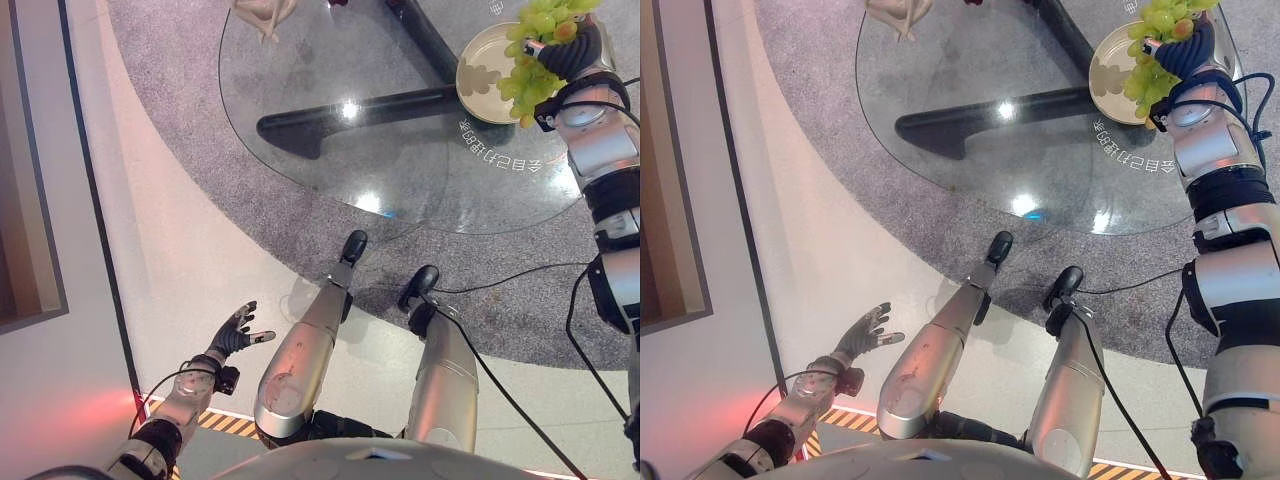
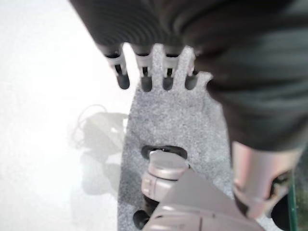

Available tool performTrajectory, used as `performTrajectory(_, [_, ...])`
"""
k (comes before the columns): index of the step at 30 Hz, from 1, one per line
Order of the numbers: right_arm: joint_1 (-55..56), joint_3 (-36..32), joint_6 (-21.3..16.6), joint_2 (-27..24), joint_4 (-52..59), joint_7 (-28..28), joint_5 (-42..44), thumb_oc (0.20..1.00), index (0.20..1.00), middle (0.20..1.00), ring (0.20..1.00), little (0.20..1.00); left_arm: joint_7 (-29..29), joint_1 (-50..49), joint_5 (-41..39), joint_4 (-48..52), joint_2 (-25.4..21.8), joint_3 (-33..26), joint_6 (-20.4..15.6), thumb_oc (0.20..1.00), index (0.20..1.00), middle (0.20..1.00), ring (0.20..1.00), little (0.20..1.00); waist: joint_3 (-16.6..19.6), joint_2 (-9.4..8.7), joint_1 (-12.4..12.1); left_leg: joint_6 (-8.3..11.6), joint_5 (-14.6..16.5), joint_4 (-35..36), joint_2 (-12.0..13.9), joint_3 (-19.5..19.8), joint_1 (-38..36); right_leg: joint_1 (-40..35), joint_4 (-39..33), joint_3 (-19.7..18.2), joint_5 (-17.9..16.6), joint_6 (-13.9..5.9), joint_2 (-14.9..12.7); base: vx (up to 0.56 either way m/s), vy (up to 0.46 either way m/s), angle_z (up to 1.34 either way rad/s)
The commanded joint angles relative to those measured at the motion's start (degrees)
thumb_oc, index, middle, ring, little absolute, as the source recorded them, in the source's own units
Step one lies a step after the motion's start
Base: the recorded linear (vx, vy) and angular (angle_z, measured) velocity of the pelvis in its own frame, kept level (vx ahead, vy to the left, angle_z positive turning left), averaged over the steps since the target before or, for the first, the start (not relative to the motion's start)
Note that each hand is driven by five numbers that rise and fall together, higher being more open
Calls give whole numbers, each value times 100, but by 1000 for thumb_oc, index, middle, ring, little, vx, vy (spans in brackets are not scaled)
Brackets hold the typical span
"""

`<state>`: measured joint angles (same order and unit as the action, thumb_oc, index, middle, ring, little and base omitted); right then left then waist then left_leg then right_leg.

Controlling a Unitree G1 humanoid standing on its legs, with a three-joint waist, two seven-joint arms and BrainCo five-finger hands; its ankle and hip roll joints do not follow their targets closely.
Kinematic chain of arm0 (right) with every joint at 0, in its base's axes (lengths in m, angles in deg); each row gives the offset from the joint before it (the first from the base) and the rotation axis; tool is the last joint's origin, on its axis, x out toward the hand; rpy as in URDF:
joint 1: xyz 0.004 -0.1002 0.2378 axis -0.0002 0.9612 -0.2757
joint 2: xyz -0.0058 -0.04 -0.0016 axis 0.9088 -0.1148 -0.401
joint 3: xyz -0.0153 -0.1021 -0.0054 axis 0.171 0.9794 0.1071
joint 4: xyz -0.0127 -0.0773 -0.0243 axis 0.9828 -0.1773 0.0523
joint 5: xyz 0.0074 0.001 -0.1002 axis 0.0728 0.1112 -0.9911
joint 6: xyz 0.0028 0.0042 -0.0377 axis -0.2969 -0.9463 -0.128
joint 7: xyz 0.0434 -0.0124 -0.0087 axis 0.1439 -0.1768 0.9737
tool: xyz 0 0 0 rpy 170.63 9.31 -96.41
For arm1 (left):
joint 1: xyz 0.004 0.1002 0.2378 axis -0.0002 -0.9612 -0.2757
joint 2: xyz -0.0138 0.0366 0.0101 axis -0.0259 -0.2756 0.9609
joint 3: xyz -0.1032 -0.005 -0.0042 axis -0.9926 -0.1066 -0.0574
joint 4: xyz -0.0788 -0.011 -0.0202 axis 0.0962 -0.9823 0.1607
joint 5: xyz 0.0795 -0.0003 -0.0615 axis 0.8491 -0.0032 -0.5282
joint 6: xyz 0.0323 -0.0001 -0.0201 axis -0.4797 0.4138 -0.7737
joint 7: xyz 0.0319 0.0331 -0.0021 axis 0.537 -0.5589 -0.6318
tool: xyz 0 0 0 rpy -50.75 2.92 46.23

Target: Pick up fruits into the plate

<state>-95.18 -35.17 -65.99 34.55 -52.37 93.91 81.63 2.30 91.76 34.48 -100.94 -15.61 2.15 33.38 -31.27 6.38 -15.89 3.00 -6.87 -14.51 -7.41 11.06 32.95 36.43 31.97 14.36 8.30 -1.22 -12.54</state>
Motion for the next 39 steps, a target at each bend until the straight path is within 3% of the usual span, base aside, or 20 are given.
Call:
performTrajectory(1, [-682, 572, -132, -743, 194, 246, -257, 200, 200, 200, 200, 200, 66, -457, -87, 44, -192, 51, -126, 1000, 1000, 1000, 1000, 1000, 147, 303, -66, -433, 1103, -686, -359, -309, 14, -146, -653, 266, -406, -282, 131, 16, 46, 5])
performTrajectory(9, [-751, 700, 20, -691, 87, 320, -463, 200, 200, 200, 200, 200, 63, -543, -157, 147, -177, 102, -175, 1000, 1000, 1000, 1000, 1000, 147, 410, -82, -463, 1139, -798, -401, -377, 193, 62, -517, 220, -360, -282, 105, 22, 17, 1])
performTrajectory(10, [-724, 721, 32, -682, 69, 315, -461, 238, 238, 238, 238, 238, 64, -584, -165, 147, -172, 119, -169, 1000, 1000, 1000, 1000, 1000, 147, 415, -89, -456, 1328, -838, -397, -369, 67, -18, -421, 138, -165, -336, 122, 19, 37, -5])
performTrajectory(11, [-806, 733, 57, -701, 11, 339, -433, 1000, 1000, 1000, 1000, 1000, 81, -569, -166, 196, -177, 95, -148, 1000, 1000, 1000, 1000, 1000, 147, 446, -91, -466, 1144, -801, -417, -380, 203, 75, -523, 215, -359, -285, 95, 14, 36, -4])
performTrajectory(12, [-835, 749, 62, -697, 0, 362, -435, 1000, 1000, 1000, 1000, 1000, 95, -580, -182, 203, -179, 103, -148, 1000, 1000, 1000, 1000, 1000, 147, 464, -91, -465, 1142, -798, -424, -384, 212, 92, -524, 212, -361, -286, 92, 11, 35, -5])
performTrajectory(13, [-809, 766, 53, -684, -8, 372, -433, 1000, 1000, 1000, 1000, 1000, 100, -618, -188, 196, -175, 121, -146, 1000, 1000, 1000, 1000, 1000, 147, 469, -98, -457, 1328, -834, -420, -376, 87, 13, -429, 129, -168, -340, 109, 89, 1, -3])
performTrajectory(17, [-845, 766, 67, -677, 47, 355, -549, 1000, 1000, 1000, 1000, 1000, 138, -667, -196, 264, -168, 100, -155, 1000, 1000, 1000, 1000, 1000, 147, 520, -75, -447, 1156, -824, -422, -416, 237, 149, -499, 171, -362, -290, 69, -6, 45, -3])
performTrajectory(18, [-782, 771, 75, -665, 62, 362, -546, 1000, 1000, 1000, 1000, 1000, 139, -720, -207, 281, -165, 124, -157, 1000, 1000, 1000, 1000, 1000, 147, 528, -83, -443, 1356, -871, -412, -417, 113, 75, -398, 86, -165, -346, 79, 79, -9, 1])
performTrajectory(19, [-769, 760, 68, -661, 57, 362, -559, 1000, 1000, 1000, 1000, 1000, 144, -727, -205, 284, -161, 119, -162, 1000, 1000, 1000, 1000, 1000, 147, 527, -84, -443, 1364, -879, -412, -421, 114, 77, -396, 87, -164, -347, 75, 0, 0, 0])
performTrajectory(20, [-798, 742, 65, -669, 58, 364, -569, 1000, 1000, 1000, 1000, 1000, 145, -692, -199, 290, -161, 99, -168, 1000, 1000, 1000, 1000, 1000, 147, 524, -77, -450, 1181, -844, -418, -432, 243, 161, -493, 167, -360, -294, 54, -85, 24, 2])
performTrajectory(26, [-797, 744, -6, -684, 38, 344, -567, 1000, 1000, 1000, 1000, 1000, 179, -703, -189, 317, -187, 96, -166, 1000, 1000, 1000, 1000, 1000, 147, 512, -80, -452, 1193, -843, -407, -422, 216, 141, -479, 182, -351, -295, 40, -22, 1, 0])
performTrajectory(27, [-781, 741, -21, -678, 54, 348, -581, 1000, 1000, 1000, 1000, 1000, 176, -709, -201, 329, -197, 98, -180, 1000, 1000, 1000, 1000, 1000, 147, 503, -79, -451, 1184, -820, -401, -418, 190, 117, -491, 182, -353, -298, 48, 49, -38, 0])
performTrajectory(28, [-733, 747, -45, -666, 50, 350, -578, 1000, 1000, 1000, 1000, 1000, 174, -744, -195, 327, -192, 110, -180, 1000, 1000, 1000, 1000, 1000, 147, 498, -86, -442, 1365, -842, -392, -403, 46, 18, -403, 99, -158, -353, 72, -31, -17, 0])
performTrajectory(29, [-740, 719, -76, -679, 66, 357, -552, 1000, 1000, 1000, 1000, 1000, 150, -716, -173, 352, -190, 96, -172, 1000, 1000, 1000, 1000, 1000, 147, 489, -77, -447, 1172, -776, -393, -402, 126, 57, -514, 171, -350, -298, 62, 0, 0, 0])
performTrajectory(39, [-183, 236, -330, -525, 360, 270, -14, 1000, 1000, 1000, 1000, 1000, 217, -573, -218, 190, -205, -53, -250, 1000, 1000, 1000, 1000, 1000, 147, 284, 39, -408, 1151, -514, -299, -389, -477, -575, -788, 151, -378, -321, 149, -48, -37, 0])
